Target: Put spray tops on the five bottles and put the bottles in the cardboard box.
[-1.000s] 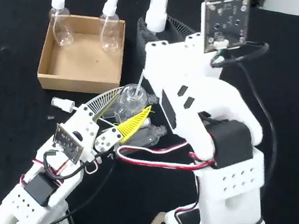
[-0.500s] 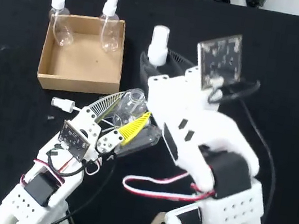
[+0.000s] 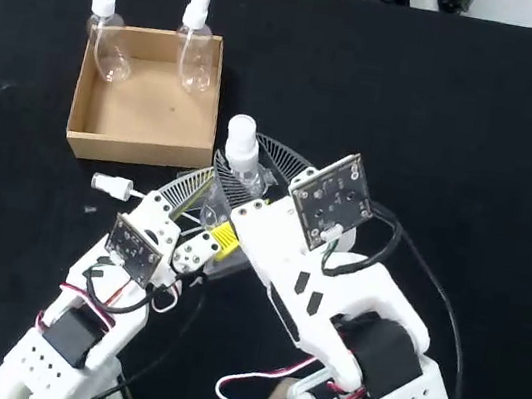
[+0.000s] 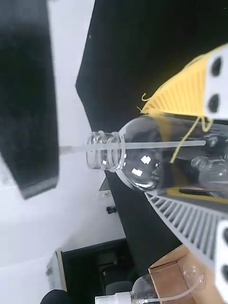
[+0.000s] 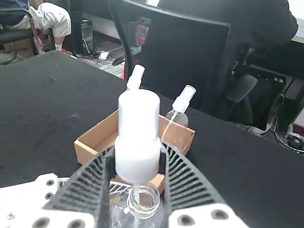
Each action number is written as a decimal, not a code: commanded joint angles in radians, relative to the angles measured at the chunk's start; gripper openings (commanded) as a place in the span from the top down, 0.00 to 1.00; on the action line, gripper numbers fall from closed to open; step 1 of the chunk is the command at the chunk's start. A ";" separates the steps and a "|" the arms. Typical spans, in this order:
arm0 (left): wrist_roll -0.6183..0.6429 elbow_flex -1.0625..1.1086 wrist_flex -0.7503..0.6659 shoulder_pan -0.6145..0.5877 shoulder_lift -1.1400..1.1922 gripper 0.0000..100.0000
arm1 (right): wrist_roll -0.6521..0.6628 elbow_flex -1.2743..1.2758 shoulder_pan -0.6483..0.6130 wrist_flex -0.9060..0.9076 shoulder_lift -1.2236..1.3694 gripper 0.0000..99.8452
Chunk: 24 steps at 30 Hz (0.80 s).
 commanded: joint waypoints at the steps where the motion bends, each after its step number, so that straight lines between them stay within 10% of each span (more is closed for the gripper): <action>1: 0.005 0.022 0.006 -0.005 -0.011 0.89 | 0.014 -0.002 -0.029 0.012 -0.025 0.98; 7: 0.005 0.022 0.011 -0.005 -0.011 0.89 | 0.015 -0.005 -0.029 0.104 -0.025 0.84; 24: -0.002 0.022 0.011 -0.007 -0.011 0.89 | 0.011 -0.288 -0.012 0.195 -0.024 0.97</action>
